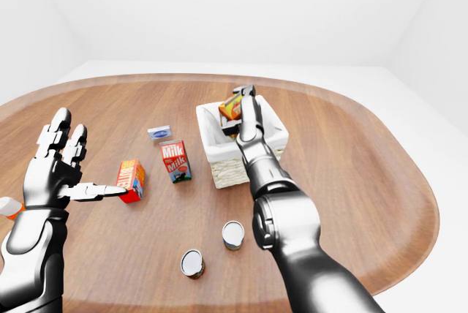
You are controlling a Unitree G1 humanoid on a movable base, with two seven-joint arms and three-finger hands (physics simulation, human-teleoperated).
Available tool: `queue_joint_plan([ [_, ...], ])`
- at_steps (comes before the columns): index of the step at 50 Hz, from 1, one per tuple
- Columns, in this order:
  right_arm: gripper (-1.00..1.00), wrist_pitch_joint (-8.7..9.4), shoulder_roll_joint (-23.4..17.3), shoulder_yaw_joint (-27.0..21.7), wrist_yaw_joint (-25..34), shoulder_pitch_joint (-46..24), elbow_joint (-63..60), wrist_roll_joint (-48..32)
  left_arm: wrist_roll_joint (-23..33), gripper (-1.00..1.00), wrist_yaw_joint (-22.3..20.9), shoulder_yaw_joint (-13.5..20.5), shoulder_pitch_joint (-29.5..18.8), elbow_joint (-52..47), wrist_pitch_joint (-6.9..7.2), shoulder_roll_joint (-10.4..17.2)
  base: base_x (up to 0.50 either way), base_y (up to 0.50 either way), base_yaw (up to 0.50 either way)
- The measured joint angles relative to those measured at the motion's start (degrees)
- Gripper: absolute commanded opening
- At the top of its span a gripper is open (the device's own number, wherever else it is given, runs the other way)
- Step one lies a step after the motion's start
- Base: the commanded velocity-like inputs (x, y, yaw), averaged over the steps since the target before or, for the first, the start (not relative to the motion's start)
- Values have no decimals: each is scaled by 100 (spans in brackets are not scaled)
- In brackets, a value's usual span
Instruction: Pick up the orange juice, and put it in the basket.
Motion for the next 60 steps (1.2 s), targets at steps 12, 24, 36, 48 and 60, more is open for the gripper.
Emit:
queue_joint_plan([
  [12,-100,0,35,-5,-10,45,4,-60,-2,100,-6,4,6,-13,0,-1,0,0,0],
  [24,-100,0,62,-23,-12,99,6,-107,-2,100,-8,3,8,-8,0,-3,0,0,0],
  [36,-100,0,86,-46,-2,164,10,-175,-4,100,-6,2,5,-8,0,-3,0,0,0],
  [48,-100,0,112,-77,4,231,14,-239,-4,100,-4,0,-2,3,0,-1,0,0,0],
  [60,-100,0,152,-110,25,306,17,-281,-11,100,-2,0,-10,6,0,3,0,0,0],
])
